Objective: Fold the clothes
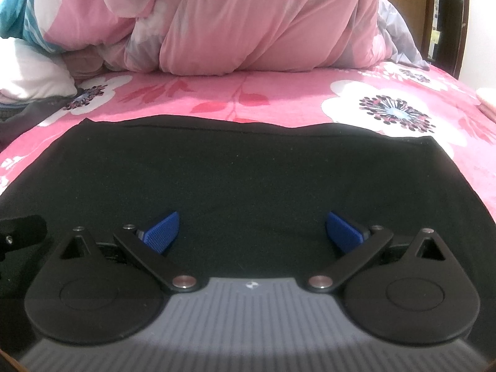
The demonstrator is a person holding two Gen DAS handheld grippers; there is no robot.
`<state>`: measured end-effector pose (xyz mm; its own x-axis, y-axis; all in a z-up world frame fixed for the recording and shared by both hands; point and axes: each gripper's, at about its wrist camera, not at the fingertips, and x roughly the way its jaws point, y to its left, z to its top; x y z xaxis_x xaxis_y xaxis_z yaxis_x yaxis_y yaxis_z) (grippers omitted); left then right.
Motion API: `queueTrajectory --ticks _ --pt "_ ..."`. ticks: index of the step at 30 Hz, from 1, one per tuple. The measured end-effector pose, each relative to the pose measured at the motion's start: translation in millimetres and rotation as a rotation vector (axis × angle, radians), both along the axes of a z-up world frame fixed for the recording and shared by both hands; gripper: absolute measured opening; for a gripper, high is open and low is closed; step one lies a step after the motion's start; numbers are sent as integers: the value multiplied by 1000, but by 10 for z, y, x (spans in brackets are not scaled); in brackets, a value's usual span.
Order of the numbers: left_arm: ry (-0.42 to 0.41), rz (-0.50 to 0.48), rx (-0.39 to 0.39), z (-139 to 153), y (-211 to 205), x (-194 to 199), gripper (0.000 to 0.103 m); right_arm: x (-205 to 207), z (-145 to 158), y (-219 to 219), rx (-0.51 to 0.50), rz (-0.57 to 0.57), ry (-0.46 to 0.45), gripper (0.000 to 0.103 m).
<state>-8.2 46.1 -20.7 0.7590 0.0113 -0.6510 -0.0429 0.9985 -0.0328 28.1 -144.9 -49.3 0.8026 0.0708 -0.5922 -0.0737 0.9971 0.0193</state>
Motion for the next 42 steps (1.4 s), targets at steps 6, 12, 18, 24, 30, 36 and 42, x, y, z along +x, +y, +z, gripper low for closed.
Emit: queueTrajectory --ticks 6,12,18,24,30,36,42 --pt "-2 0 29 -37 -63 0 103 2 1 2 1 -1 -1 102" --pt "2 -2 36 -64 -95 15 103 -2 2 8 2 -2 -1 102" --pt "0 -3 37 -72 -105 43 103 -2 2 10 2 -2 -2 102" --pt "-10 -3 31 -88 -96 80 103 -7 0 8 0 -3 -3 102" --pt "-14 -19 22 -107 -75 120 103 -10 2 12 -5 -5 -5 102" --pt "-30 -49 18 -152 -65 184 103 -13 -4 15 -7 -7 -9 102" --pt "-48 -65 4 -209 -36 241 103 -19 -12 7 -3 -7 -13 102"
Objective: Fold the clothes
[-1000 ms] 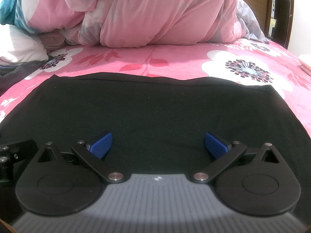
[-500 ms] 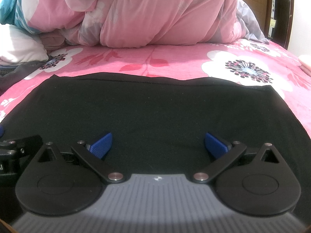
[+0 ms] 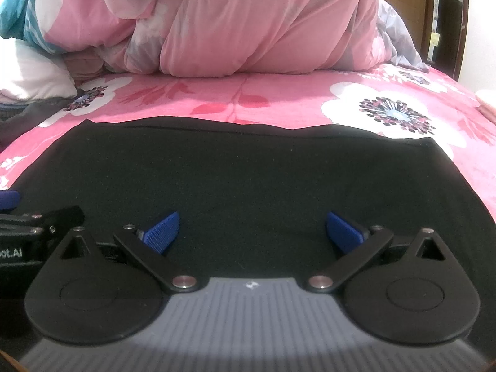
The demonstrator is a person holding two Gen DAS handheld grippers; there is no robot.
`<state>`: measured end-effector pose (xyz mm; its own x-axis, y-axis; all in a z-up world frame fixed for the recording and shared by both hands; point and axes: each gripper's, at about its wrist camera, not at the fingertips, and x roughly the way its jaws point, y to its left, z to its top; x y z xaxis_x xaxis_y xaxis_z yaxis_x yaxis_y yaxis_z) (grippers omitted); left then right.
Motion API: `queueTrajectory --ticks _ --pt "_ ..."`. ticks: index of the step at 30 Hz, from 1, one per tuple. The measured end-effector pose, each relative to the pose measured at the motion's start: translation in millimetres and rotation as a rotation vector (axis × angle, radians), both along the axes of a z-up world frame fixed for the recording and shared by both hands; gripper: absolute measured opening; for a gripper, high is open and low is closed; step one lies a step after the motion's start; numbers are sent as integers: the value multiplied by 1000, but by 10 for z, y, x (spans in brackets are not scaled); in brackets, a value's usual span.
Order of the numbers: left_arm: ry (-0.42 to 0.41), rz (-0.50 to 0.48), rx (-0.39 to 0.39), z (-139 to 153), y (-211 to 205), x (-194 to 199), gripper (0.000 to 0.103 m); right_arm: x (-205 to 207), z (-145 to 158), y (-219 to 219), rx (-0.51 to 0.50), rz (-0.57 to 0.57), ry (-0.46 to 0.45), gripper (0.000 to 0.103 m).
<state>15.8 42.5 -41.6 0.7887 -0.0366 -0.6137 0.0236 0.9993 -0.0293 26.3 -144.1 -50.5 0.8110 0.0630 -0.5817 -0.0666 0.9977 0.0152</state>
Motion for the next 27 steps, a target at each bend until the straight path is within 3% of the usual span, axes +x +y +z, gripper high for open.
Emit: queueTrajectory --ticks 17,27 --pt "-29 51 -20 66 46 -91 103 5 -14 -30 26 3 1 102" --pt "-77 187 -116 285 380 -952 103 8 -2 -28 29 2 7 102"
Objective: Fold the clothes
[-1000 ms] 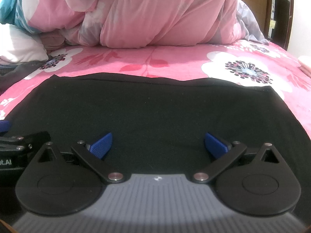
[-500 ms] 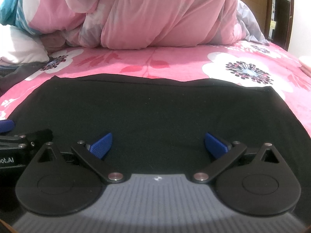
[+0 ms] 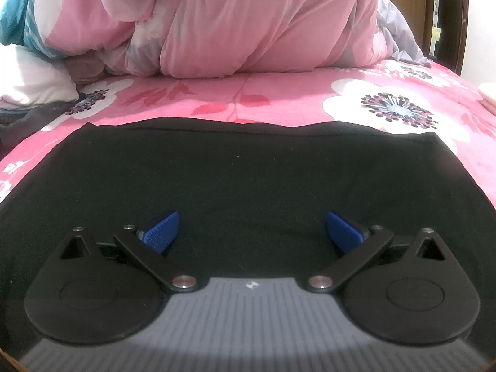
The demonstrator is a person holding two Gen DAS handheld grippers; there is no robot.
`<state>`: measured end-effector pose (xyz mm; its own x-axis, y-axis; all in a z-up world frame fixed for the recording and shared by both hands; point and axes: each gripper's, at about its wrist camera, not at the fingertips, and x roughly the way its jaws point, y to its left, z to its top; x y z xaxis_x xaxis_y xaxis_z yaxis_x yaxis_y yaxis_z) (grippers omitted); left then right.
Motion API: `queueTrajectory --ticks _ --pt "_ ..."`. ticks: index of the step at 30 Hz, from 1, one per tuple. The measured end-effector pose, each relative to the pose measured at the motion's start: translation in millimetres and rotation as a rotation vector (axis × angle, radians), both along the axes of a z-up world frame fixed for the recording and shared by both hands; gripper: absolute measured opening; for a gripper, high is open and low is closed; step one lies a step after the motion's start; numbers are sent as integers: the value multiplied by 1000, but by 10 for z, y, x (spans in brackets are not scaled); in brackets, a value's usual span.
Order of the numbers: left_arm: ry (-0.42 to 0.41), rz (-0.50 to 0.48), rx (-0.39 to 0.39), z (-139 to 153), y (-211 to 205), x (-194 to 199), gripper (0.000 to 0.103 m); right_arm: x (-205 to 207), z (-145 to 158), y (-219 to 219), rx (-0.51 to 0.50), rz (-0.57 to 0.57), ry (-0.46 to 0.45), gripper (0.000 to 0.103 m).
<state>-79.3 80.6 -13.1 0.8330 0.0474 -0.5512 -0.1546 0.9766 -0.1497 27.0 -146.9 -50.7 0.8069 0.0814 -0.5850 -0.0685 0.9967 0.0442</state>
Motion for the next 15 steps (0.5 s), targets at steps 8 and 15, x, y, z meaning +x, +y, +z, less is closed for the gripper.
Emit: queueTrajectory --ticks 8,15 --pt "-27 53 -62 -159 209 -436 103 -1 -6 2 -2 -1 -3 102" --pt "-28 105 -154 -342 391 -366 99 -5 -10 10 -3 -3 -5 102"
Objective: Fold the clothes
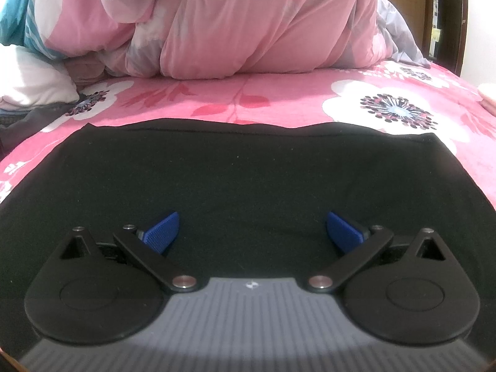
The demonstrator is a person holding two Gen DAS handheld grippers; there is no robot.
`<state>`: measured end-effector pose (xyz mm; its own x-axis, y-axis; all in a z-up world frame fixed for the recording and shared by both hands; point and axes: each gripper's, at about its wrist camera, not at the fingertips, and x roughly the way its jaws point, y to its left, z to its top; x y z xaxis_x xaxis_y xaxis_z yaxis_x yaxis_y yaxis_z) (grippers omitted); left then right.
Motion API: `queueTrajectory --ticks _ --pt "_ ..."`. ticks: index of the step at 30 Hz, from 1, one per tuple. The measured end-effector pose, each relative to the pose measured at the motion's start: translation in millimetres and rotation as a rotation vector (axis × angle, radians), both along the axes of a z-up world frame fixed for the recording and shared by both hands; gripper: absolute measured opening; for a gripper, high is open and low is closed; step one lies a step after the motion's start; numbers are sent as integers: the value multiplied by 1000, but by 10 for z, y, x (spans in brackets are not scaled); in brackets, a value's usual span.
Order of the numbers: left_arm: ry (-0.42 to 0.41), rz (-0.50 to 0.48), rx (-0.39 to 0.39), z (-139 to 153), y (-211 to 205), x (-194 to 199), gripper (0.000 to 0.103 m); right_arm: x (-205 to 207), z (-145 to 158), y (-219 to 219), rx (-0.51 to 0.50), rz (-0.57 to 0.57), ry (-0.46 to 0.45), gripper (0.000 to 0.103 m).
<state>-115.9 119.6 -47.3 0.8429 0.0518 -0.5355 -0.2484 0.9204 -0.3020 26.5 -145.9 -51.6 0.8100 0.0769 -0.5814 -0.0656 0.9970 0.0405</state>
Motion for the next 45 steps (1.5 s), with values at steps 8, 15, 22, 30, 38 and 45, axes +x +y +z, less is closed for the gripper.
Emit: queueTrajectory --ticks 8,15,22,30,38,45 --pt "-66 31 86 -101 -74 -19 69 3 3 12 -9 -2 1 102" --pt "-96 45 35 -116 -12 -45 61 8 3 8 -11 -2 2 102" --pt "-105 61 10 -131 6 -4 21 7 2 2 -11 -3 3 102" --pt "-128 76 -41 -48 56 53 7 3 11 0 -20 -4 5 102" --pt "-224 -12 9 387 -208 280 6 -71 221 -370 207 -18 3 102" --pt "-292 -286 81 766 -1112 681 6 -522 452 -1136 372 -142 -100 102"
